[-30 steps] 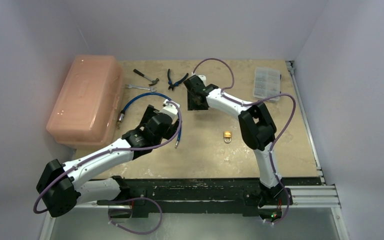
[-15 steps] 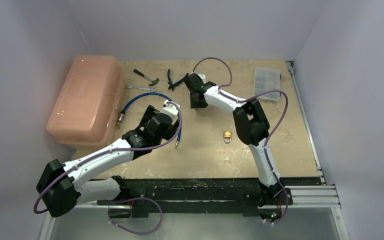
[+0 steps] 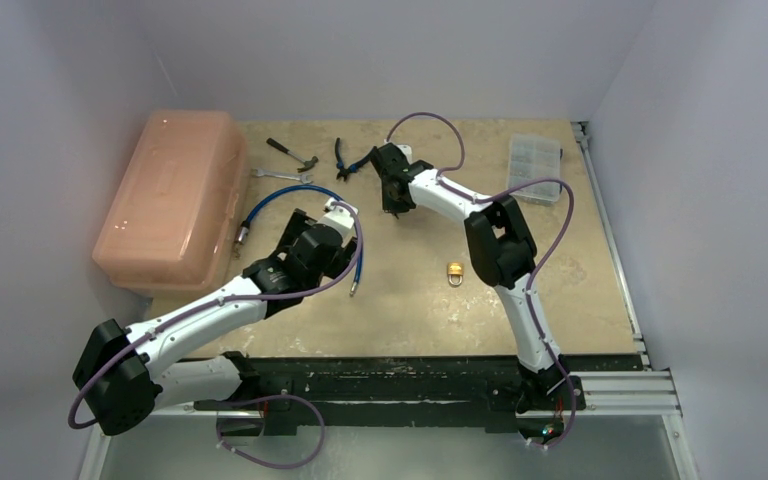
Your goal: Unlock with the key
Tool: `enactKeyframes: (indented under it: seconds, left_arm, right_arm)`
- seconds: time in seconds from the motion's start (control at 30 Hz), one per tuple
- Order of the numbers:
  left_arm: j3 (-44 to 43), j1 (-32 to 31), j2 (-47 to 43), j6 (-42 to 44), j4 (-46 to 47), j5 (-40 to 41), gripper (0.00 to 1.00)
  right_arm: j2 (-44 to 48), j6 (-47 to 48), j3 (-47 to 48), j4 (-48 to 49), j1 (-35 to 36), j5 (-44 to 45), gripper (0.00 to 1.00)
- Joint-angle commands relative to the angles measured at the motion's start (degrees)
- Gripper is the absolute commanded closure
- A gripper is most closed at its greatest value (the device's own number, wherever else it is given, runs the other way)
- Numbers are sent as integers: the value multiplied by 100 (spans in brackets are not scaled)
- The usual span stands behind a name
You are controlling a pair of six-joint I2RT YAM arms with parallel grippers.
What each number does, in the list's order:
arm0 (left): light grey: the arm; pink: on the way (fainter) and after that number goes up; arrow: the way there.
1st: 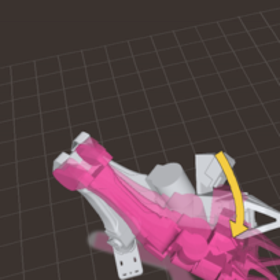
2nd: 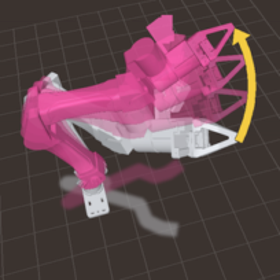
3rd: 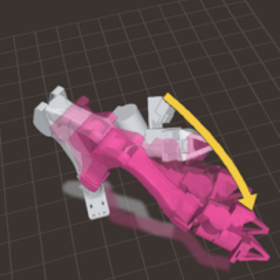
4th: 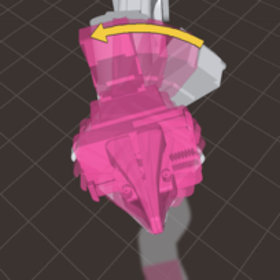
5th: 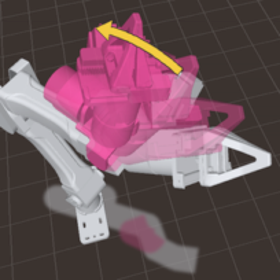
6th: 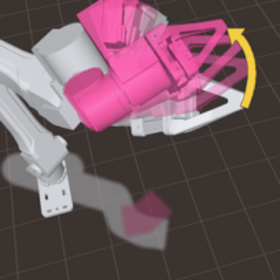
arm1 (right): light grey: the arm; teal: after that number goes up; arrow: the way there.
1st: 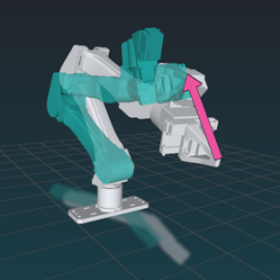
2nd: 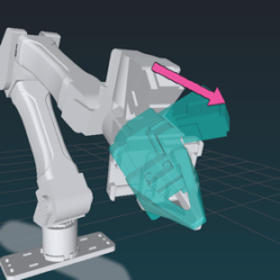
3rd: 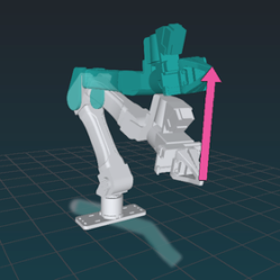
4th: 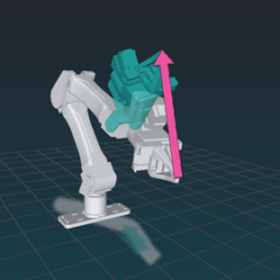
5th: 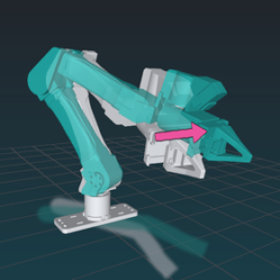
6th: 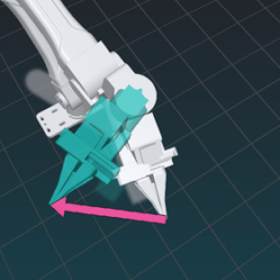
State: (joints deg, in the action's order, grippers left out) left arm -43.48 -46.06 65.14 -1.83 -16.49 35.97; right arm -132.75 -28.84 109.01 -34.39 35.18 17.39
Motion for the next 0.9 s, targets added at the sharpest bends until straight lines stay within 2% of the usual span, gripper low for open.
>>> enactKeyframes:
  seconds: [0.0,0.07,0.3,0.53,0.7,0.87]
  left_arm:
    - [-3,69,-31,95,102,-45,5]
    - [-2,84,-26,95,102,-46,6]
    - [-11,124,-48,103,102,-78,6]
    - [62,183,-340,103,264,-409,6]
    - [159,278,-725,20,459,-899,6]
    - [393,327,-1467,-85,916,-1868,6]
  right_arm:
    - [66,128,85,-30,-29,-55,92]
    - [125,191,85,-48,-37,-87,100]
    - [571,271,-62,-120,-38,-143,100]
    - [1483,409,-569,-23,-42,-557,100]
    - [2371,361,-1218,199,-38,-1043,100]
    - [3252,166,-1783,399,-37,-1706,100]
